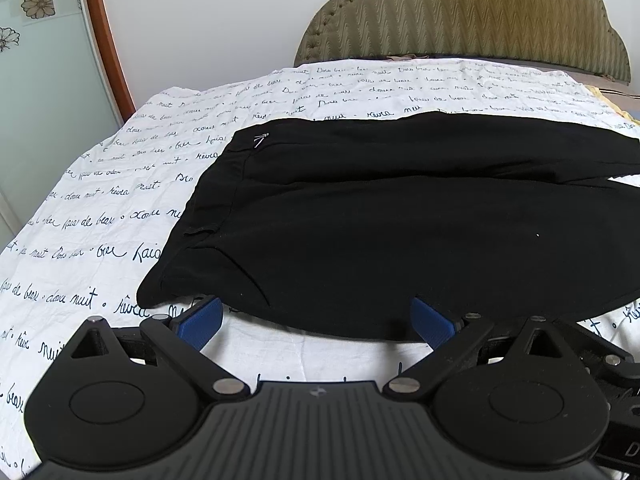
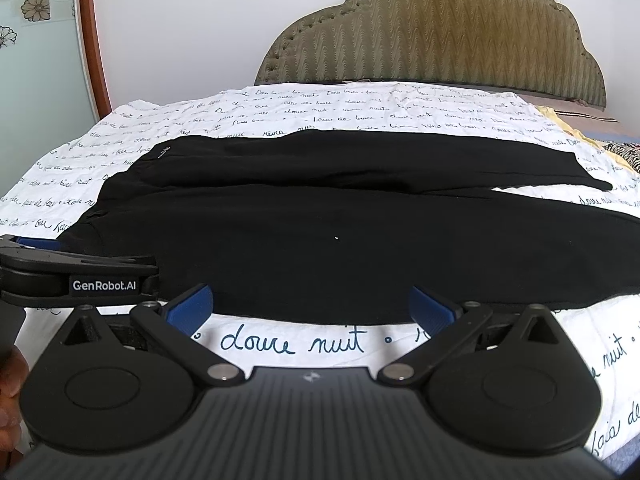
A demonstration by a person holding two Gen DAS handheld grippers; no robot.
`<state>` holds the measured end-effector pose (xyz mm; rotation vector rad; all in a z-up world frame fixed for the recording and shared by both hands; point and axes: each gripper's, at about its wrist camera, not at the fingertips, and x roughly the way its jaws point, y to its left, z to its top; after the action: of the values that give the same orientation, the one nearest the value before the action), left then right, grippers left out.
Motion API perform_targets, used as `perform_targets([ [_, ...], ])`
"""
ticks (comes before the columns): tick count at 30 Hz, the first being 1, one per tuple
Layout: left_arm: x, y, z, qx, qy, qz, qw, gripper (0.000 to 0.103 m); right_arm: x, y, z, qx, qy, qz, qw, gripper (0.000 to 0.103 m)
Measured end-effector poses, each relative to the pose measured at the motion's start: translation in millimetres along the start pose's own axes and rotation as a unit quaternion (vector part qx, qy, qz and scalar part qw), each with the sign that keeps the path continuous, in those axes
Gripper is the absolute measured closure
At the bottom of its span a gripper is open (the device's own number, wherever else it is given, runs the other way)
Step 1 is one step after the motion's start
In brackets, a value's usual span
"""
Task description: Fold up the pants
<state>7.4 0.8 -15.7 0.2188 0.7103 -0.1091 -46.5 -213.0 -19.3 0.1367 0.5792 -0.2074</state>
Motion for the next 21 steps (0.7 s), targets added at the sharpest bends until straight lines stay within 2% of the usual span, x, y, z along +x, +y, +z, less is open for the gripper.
perform_targets([
  [8, 1.1, 1.1, -1.0, 0.0, 0.002, 0.0, 1.0, 0.002, -0.1, -1.9, -0.5, 0.004, -0.003, 0.004, 1.0, 0.0],
  [14, 3.8, 1.4, -1.8, 0.001, 0.005, 0.001, 1.0, 0.002, 1.0, -6.1, 0.3, 0.023, -0.005, 0.045, 0.999, 0.0],
  [21, 8.2, 4.4, 4.2, -0.001, 0.002, -0.006, 1.0, 0.002, 1.2, -9.3, 5.7, 0.029, -0.031, 0.047, 0.998, 0.0],
])
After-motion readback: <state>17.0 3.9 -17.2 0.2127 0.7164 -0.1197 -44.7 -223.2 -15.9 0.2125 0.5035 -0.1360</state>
